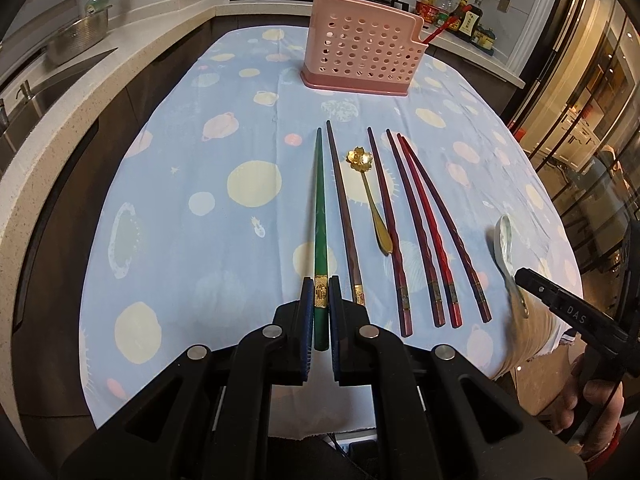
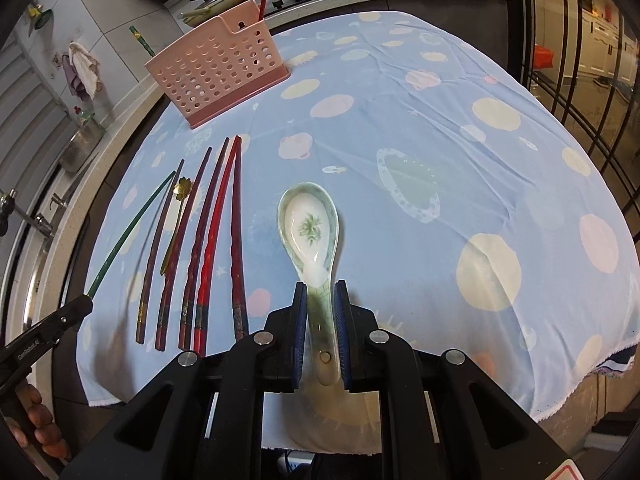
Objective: Organize utensils
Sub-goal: 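Hold the spoon and chopstick and lift them off the cloth, then carry the green chopstick and white spoon over the pink caddy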
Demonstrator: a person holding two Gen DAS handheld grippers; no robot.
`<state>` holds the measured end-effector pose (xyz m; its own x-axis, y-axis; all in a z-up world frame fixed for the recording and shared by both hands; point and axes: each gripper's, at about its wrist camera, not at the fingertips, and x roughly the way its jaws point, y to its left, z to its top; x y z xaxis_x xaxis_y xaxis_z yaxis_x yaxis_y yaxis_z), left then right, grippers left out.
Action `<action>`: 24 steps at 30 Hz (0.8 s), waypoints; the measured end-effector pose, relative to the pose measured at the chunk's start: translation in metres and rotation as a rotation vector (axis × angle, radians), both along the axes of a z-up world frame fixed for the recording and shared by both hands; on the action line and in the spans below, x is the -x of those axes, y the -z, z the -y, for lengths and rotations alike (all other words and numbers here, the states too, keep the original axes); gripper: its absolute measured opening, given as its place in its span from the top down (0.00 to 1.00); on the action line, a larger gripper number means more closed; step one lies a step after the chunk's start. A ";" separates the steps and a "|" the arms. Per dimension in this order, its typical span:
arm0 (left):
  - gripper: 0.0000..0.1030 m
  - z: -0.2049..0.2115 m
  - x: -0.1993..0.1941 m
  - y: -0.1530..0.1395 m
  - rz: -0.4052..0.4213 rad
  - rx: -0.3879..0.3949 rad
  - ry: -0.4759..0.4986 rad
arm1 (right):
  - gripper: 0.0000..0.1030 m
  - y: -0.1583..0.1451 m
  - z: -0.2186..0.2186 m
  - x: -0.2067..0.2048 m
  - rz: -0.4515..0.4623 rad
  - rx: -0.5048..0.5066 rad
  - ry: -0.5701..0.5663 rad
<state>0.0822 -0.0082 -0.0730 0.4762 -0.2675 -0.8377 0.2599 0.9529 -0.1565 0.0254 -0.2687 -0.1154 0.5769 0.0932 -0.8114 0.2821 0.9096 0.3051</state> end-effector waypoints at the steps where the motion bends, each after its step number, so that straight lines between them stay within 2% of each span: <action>1: 0.93 0.000 0.000 0.001 -0.001 -0.001 0.001 | 0.87 -0.001 0.001 0.001 0.001 0.004 0.001; 9: 0.93 0.004 0.002 0.005 -0.013 -0.010 0.010 | 0.87 0.012 -0.003 0.005 -0.039 -0.006 -0.021; 16: 0.93 0.006 0.002 0.010 -0.027 -0.019 0.010 | 0.87 0.013 -0.004 0.008 -0.034 -0.006 -0.024; 24: 0.93 0.008 0.003 0.011 -0.029 -0.017 0.018 | 0.89 0.012 -0.012 0.009 -0.039 0.057 -0.047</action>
